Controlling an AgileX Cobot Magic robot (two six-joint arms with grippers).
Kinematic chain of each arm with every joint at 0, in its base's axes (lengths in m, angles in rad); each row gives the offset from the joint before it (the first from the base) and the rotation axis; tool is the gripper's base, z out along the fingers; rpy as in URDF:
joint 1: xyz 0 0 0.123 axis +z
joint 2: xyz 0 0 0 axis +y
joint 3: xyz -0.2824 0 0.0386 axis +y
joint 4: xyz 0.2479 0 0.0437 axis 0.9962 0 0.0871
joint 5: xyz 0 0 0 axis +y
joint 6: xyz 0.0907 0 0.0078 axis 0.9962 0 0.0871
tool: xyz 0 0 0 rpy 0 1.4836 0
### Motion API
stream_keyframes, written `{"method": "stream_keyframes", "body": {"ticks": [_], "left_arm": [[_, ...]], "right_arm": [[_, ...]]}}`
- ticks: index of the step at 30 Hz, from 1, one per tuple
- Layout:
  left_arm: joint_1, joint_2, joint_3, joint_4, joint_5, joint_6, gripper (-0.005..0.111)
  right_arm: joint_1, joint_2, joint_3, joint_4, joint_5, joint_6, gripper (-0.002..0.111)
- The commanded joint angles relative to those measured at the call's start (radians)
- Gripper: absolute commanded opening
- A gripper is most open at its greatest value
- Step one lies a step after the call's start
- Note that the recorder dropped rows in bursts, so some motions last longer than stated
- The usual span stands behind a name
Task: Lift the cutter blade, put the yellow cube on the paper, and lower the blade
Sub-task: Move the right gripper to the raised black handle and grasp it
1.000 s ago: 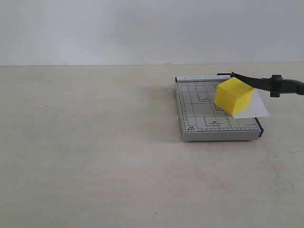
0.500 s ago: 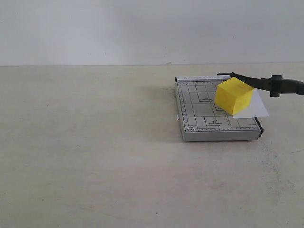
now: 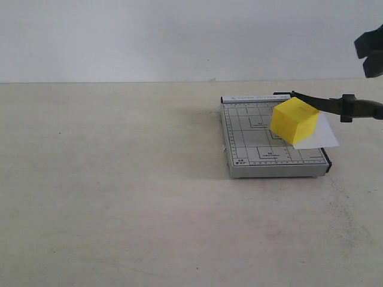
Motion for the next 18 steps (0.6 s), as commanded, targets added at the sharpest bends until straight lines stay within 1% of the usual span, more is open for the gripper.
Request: {"method": "stream_keyframes", "body": {"ticks": [1,5,8,10,11,13,15,18], "left_arm": [[-0.002,-0.004,0.003,-0.01,-0.013,0.005,0.005],[-0.002,-0.004,0.003,-0.01,-0.013,0.005,0.005],[-0.002,-0.004,0.003,-0.01,-0.013,0.005,0.005],[-0.002,-0.004,0.003,-0.01,-0.013,0.005,0.005],[-0.002,-0.004,0.003,-0.01,-0.013,0.005,0.005],[-0.002,-0.004,0.003,-0.01,-0.013,0.005,0.005],[-0.002,-0.004,0.003,-0.01,-0.013,0.005,0.005],[-0.002,-0.004,0.003,-0.01,-0.013,0.005,0.005]], "right_arm": [[0.002,0.052,-0.005,-0.015,0.003,0.013,0.053],[0.002,0.089,0.004,-0.044,0.005,0.047,0.053],[0.002,0.118,0.004,-0.044,0.01,0.059,0.051],[0.002,0.13,0.004,-0.037,0.015,0.059,0.045],[0.002,0.13,0.004,-0.037,0.015,0.059,0.035],[0.002,0.13,0.004,-0.037,0.019,0.059,0.024],[0.002,0.13,0.004,-0.037,0.025,0.059,0.019],[0.002,0.13,0.004,-0.037,0.026,0.059,0.019]]}}
